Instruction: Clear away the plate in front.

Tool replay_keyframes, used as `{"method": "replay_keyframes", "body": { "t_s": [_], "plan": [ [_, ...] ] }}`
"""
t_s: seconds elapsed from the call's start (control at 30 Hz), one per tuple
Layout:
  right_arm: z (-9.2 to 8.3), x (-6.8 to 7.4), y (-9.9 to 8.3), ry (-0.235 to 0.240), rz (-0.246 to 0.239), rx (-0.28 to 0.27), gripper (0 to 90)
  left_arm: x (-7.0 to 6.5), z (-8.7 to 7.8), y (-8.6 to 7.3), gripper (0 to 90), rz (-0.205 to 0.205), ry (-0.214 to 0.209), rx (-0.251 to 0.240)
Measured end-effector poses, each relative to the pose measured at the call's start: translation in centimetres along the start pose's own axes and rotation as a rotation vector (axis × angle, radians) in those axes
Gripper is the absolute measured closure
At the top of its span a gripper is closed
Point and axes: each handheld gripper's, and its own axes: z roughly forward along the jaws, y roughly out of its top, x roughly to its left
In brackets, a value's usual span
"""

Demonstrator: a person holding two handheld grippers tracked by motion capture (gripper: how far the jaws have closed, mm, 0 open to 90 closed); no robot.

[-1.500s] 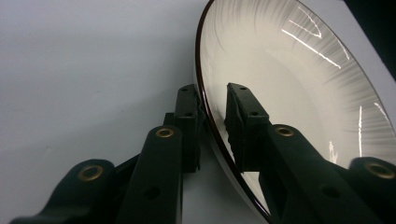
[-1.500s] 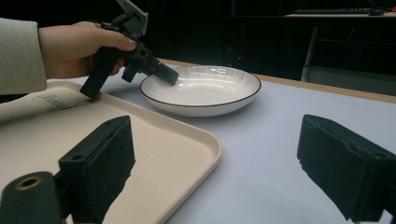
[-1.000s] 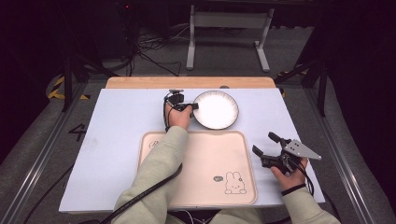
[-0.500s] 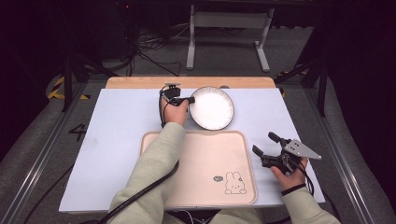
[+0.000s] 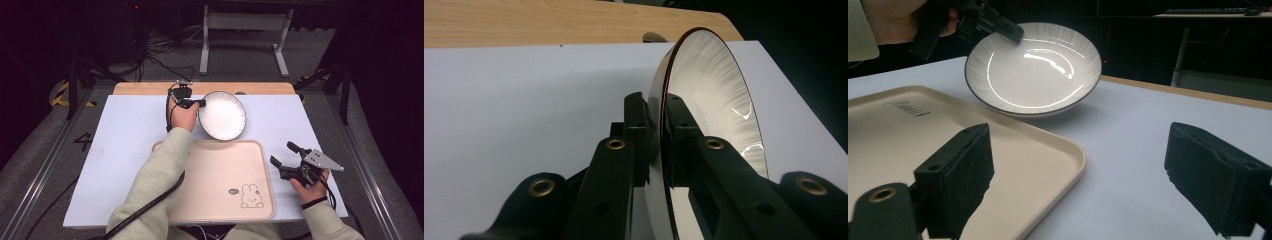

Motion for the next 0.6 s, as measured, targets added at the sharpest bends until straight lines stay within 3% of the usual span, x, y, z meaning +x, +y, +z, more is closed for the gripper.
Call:
{"method": "replay_keyframes", "body": {
  "t_s": [0.17,0.33,0.6],
  "plan": [
    [0.0,0.0,0.0,0.001,0.004,0.001,12.6,-0.3,-1.0,0.6,83.1,0.027,0.012,0.004],
    [0.1,-0.1,0.0,0.005,0.005,0.005,13.3,-0.9,-2.4,1.3,83.1,0.054,0.016,0.048],
    [0.1,-0.1,0.0,0.006,0.007,0.008,13.6,-1.2,-4.9,2.0,83.2,0.053,0.005,0.06]
  ]
}}
